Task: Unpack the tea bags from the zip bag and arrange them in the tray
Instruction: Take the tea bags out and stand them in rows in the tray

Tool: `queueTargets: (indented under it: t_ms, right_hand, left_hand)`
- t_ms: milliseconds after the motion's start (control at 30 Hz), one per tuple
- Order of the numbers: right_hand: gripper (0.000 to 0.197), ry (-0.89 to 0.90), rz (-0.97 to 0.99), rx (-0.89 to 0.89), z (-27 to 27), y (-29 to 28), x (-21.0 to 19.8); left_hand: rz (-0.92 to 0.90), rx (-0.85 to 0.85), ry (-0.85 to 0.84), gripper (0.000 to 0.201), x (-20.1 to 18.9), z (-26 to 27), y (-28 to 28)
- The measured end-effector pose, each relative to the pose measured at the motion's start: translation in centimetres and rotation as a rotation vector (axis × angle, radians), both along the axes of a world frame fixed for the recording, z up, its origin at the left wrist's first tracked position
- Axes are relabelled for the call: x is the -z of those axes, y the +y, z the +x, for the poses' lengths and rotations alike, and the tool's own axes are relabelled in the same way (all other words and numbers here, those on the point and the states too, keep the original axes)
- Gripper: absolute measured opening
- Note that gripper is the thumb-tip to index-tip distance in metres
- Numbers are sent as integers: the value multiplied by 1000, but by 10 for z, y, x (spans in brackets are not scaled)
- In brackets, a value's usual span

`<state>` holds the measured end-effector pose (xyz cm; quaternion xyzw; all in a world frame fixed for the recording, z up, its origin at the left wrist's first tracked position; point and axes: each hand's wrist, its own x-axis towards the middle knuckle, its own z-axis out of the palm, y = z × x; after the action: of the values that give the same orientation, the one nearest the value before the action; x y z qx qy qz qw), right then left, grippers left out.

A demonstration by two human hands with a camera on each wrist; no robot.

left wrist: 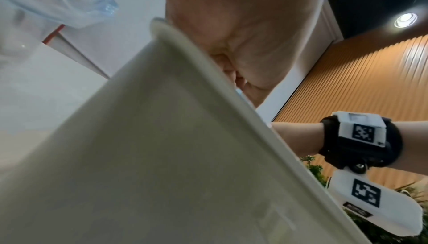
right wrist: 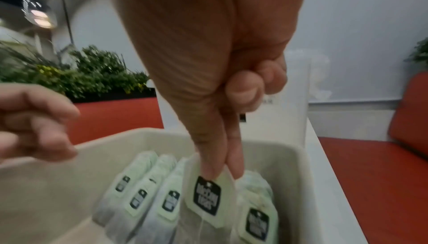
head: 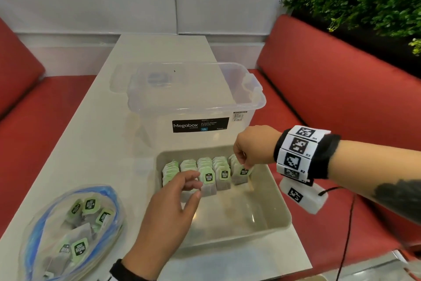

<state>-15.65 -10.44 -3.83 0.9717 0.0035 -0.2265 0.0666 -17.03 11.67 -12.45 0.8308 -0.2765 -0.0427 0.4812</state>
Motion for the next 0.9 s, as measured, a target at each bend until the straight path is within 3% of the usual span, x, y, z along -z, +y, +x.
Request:
queueTargets:
  t_ms: [233, 400, 900]
  right_hand:
    - [10, 161, -164, -40, 21, -2, 36]
    - [16, 172, -248, -81, 28, 3, 46]
    - [13, 189, -275, -109, 21, 5, 31]
  left_hand:
    - [95, 17, -64, 38, 9, 0, 4]
    - [141, 34, -68, 34, 11, 1, 4]
    - [206, 45, -55, 32, 15, 0, 5]
